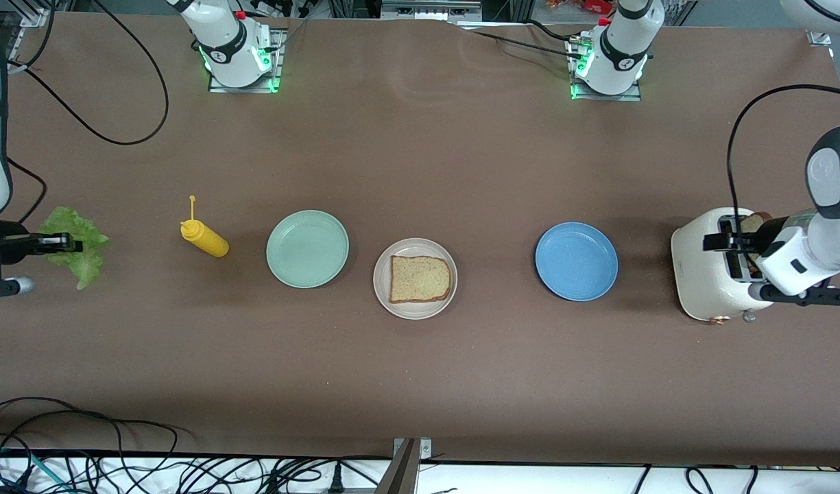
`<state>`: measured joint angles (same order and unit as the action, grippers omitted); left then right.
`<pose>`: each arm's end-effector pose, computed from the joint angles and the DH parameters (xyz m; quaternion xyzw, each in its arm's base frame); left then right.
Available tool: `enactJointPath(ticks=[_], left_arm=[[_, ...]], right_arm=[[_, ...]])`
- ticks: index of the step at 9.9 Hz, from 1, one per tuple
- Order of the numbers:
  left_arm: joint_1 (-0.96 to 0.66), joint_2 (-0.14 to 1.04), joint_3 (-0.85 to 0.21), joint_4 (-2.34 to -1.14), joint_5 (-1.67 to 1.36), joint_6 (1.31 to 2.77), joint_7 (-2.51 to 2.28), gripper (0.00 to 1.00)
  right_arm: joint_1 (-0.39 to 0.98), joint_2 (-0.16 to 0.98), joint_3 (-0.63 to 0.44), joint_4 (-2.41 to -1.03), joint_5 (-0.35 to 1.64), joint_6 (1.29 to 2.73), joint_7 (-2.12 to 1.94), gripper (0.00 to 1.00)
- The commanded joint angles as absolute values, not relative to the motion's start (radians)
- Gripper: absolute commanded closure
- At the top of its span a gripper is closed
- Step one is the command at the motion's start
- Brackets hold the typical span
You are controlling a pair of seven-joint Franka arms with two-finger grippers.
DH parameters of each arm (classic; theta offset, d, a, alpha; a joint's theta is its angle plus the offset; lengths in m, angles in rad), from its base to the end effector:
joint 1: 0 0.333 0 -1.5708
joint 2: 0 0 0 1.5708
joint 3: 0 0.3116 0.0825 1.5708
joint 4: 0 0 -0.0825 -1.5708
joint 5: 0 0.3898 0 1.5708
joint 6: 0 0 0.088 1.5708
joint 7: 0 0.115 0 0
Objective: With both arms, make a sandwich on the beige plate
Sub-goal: 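Carry the lettuce with the right gripper while the left gripper grips bread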
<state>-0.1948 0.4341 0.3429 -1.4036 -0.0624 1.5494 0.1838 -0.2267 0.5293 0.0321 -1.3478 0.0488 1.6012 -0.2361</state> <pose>0.6512 0.0554 0.4353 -0.9903 0.0195 0.1363 0.0190 0.6660 -0.1296 0.3872 -0.9899 -0.0154 0.1272 0.0610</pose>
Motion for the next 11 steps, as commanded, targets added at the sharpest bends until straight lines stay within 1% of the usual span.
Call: enactJointPath(ticks=[1,2,3,4,6,7,8,9,11], left_arm=[[-0.192,0.381,0.341,-1.423,-0.017,1.522,0.21,0.0],[-0.192,0.367,0.341,-1.425,-0.003,1.52,0.21,0.0],[-0.192,0.361,0.341,-1.422,0.005,1.522,0.21,0.0],[-0.189,0.341,0.341,-1.43,0.009,1.525,0.21,0.0],[-0.161,0.289,0.337,-1.459,0.07,1.538,0.212,0.0],[-0.155,0.235,0.337,-1.529,0.078,1.589,0.21,0.0],[-0.143,0.15,0.337,-1.652,0.078,1.689,0.21,0.0],[-0.126,0.109,0.337,-1.736,0.078,1.762,0.21,0.0],[-0.106,0.08,0.337,-1.863,0.078,1.886,0.212,0.0]], right_arm=[[-0.227,0.548,0.167,-1.282,0.098,1.554,0.087,1.0],[-0.222,0.557,0.234,-1.282,0.104,1.569,0.236,1.0],[-0.218,0.563,0.294,-1.284,0.106,1.636,0.359,1.0],[-0.184,0.577,0.323,-1.285,0.109,1.699,0.497,1.0],[-0.071,0.613,0.328,-1.285,0.11,1.831,0.755,1.0],[-0.019,0.647,0.328,-1.285,0.11,1.907,0.875,1.0],[0.039,0.685,0.328,-1.285,0.11,2.001,1.0,1.0],[0.093,0.727,0.328,-1.285,0.109,2.094,1.12,1.0],[0.197,0.806,0.327,-1.285,0.107,2.276,1.33,1.0]])
